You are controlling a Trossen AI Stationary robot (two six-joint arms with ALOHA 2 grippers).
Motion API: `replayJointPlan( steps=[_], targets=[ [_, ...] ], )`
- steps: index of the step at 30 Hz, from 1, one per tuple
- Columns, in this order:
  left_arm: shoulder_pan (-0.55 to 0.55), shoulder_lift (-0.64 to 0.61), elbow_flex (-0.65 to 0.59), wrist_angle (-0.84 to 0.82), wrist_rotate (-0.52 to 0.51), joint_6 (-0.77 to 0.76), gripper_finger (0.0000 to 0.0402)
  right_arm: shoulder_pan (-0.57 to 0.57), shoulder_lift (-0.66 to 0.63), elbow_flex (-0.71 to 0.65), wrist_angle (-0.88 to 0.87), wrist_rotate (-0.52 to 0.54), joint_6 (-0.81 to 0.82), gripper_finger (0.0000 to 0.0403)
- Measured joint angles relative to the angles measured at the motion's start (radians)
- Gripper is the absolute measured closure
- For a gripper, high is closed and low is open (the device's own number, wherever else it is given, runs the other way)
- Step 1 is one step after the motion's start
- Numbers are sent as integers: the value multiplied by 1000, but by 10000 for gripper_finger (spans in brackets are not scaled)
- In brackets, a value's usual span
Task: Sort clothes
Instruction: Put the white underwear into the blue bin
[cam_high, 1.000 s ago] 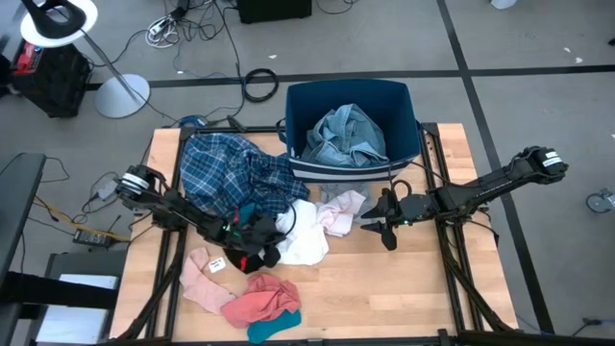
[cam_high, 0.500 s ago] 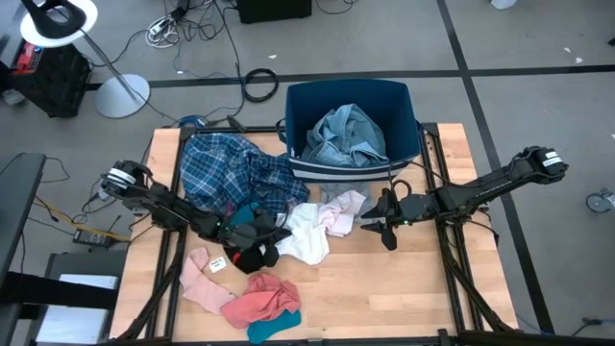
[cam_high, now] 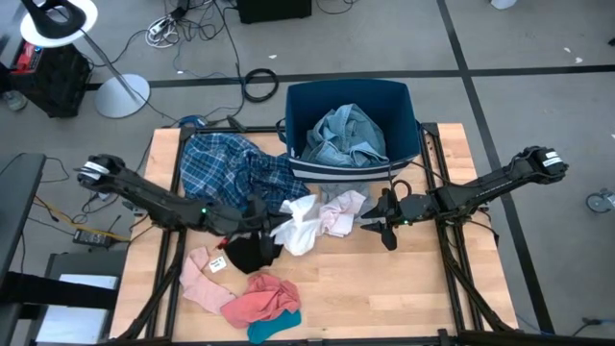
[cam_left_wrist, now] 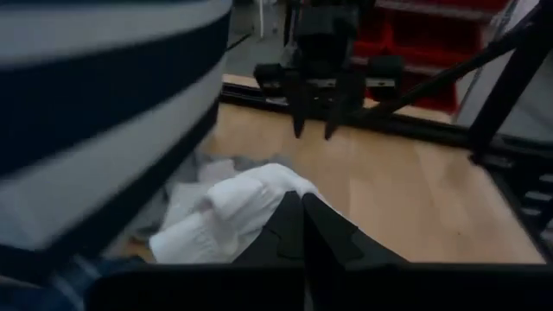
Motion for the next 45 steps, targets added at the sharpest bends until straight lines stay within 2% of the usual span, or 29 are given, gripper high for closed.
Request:
replayJointPlan(
  steps=[6, 10, 17, 22, 35, 45],
  targets=[
    [61, 0, 279, -383, 8, 119, 401, 0, 0, 0, 10, 0, 0, 240],
    [101, 3, 446, -520, 10, 210, 401, 0, 0, 0, 13, 0, 0, 241],
    [184, 3, 650, -579, 20, 375, 401, 0, 0, 0, 14, 0, -9, 241],
    [269, 4, 746, -576, 92, 440, 401, 0, 0, 0, 14, 0, -10, 241],
    [501, 43, 861, -558, 323, 443, 401, 0, 0, 0, 21, 0, -19, 241],
    [604, 198, 1067, -543, 461, 442, 401, 0, 17, 1, 53, 2, -52, 241]
  ],
)
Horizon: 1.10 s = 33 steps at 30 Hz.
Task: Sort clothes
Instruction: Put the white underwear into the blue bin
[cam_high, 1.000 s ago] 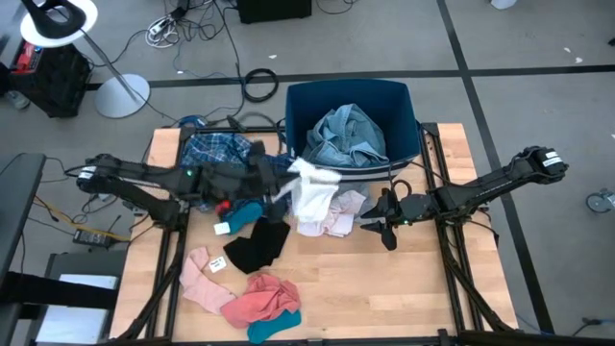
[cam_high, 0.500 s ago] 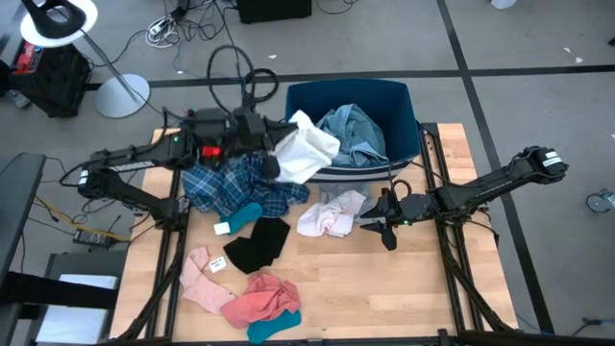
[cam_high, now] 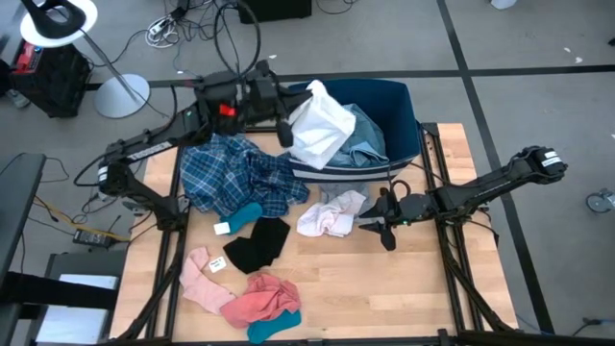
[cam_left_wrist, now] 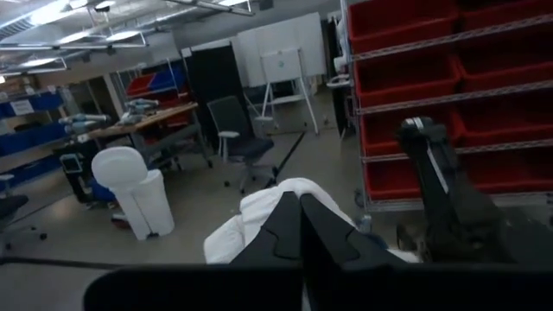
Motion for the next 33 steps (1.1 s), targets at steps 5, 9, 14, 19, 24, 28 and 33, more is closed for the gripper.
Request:
replayJointPlan(
  steps=[5, 9, 14, 19, 24, 28, 33],
  targets=[
    [36, 92, 114, -1, 15, 0, 401, 0, 31, 0, 8, 0, -2, 241],
    [49, 135, 148, 0, 15, 0, 401, 0, 59, 0, 11, 0, -2, 241],
    [59, 166, 148, -34, 10, -1, 397, -1, 76, 0, 38, 0, -17, 241],
    [76, 187, 148, -199, -20, -1, 395, -1, 78, 0, 64, -1, -27, 241],
    [86, 226, 106, -309, -65, -7, 395, -1, 78, 0, 63, -1, -27, 241],
    [94, 268, 44, -299, -65, -17, 395, -1, 78, 0, 65, -1, -27, 241],
    [102, 348, 1, -209, -63, -79, 395, -1, 79, 0, 70, -1, -27, 241]
  ],
)
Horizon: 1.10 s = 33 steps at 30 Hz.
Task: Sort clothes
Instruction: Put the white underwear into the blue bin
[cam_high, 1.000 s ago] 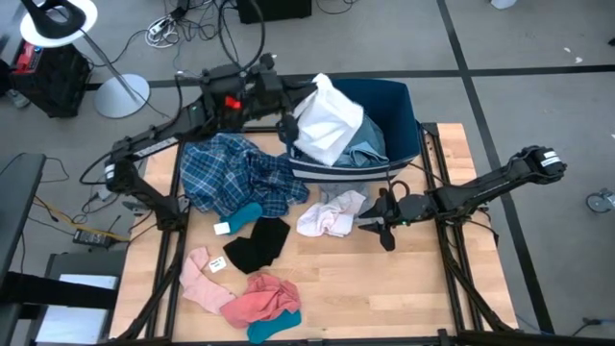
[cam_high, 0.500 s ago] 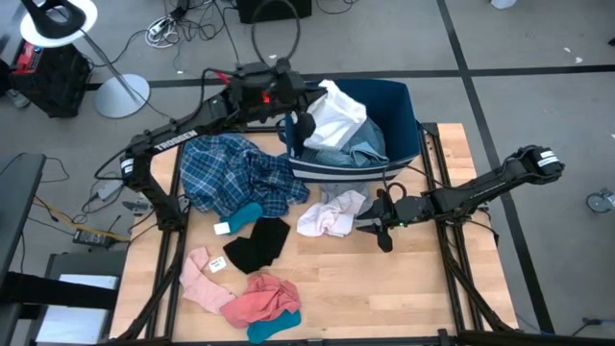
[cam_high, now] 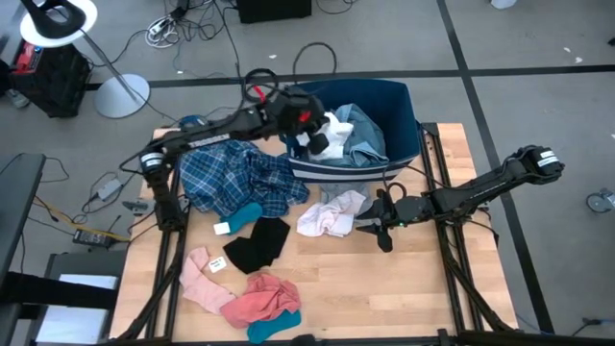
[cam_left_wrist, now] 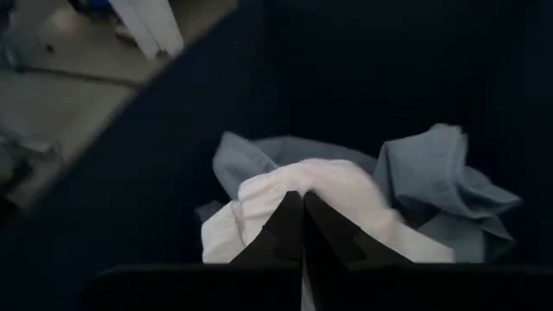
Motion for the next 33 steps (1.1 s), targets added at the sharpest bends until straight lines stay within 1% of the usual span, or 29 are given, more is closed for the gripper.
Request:
replayJointPlan(
  steps=[4, 9, 13, 17, 20, 23, 27, 33],
  targets=[
    [4, 77, 0, 30, 11, 6, 389, 0, 0, 0, 4, 0, 0, 241],
    [9, 170, -1, 45, 17, 0, 364, 0, 0, 0, 5, 0, 0, 241],
    [12, 229, -1, 55, 18, -5, 337, 0, 0, 0, 6, -1, 0, 241],
    [12, 253, 3, 67, 36, -6, 301, 0, 0, 0, 7, -1, 0, 241],
    [12, 255, 3, 63, 36, -22, 276, 0, 0, -1, 10, -1, -6, 241],
    [12, 251, 3, 51, 25, -27, 262, 0, 0, -1, 11, -1, -6, 241],
    [12, 218, -3, 27, 17, -49, 260, 0, 0, -1, 10, -1, -6, 241],
    [-5, 114, -2, 4, 14, -21, 260, 0, 0, -1, 10, -1, -7, 241]
  ],
)
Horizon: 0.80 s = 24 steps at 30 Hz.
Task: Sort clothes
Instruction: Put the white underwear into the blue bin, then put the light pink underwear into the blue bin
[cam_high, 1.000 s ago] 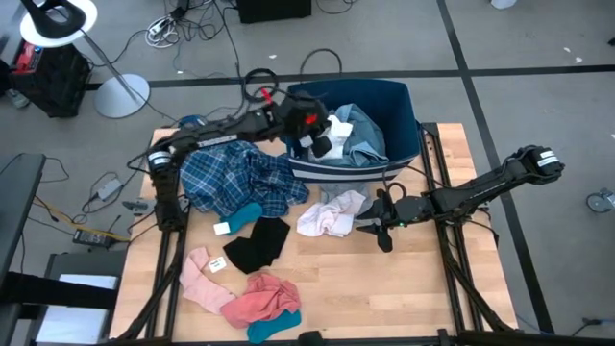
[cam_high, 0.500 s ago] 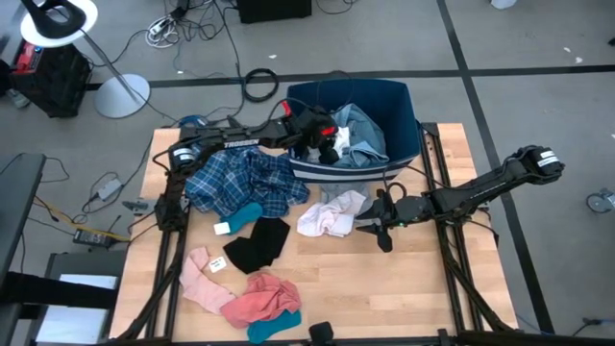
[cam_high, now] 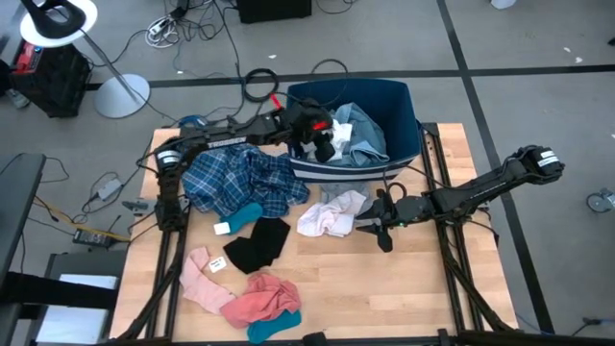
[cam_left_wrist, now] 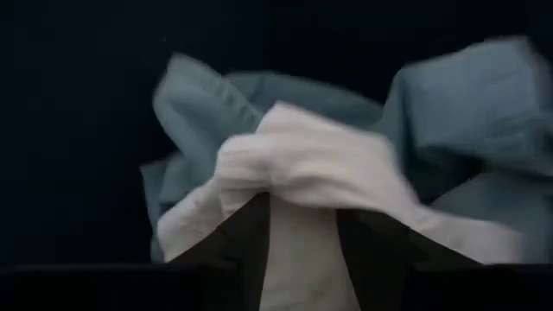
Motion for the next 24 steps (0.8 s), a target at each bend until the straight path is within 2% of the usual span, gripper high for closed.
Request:
replayJointPlan(
  steps=[12, 21, 24],
  targets=[
    [-57, -166, 1, -189, 4, -11, 259, 0, 0, 0, 0, 0, 0, 241],
    [-136, -271, 2, -479, 4, -67, 259, 0, 0, 0, -1, 0, 0, 241],
    [-167, -302, 2, -524, 2, -96, 259, 0, 0, 0, -2, 0, 3, 241]
  ],
)
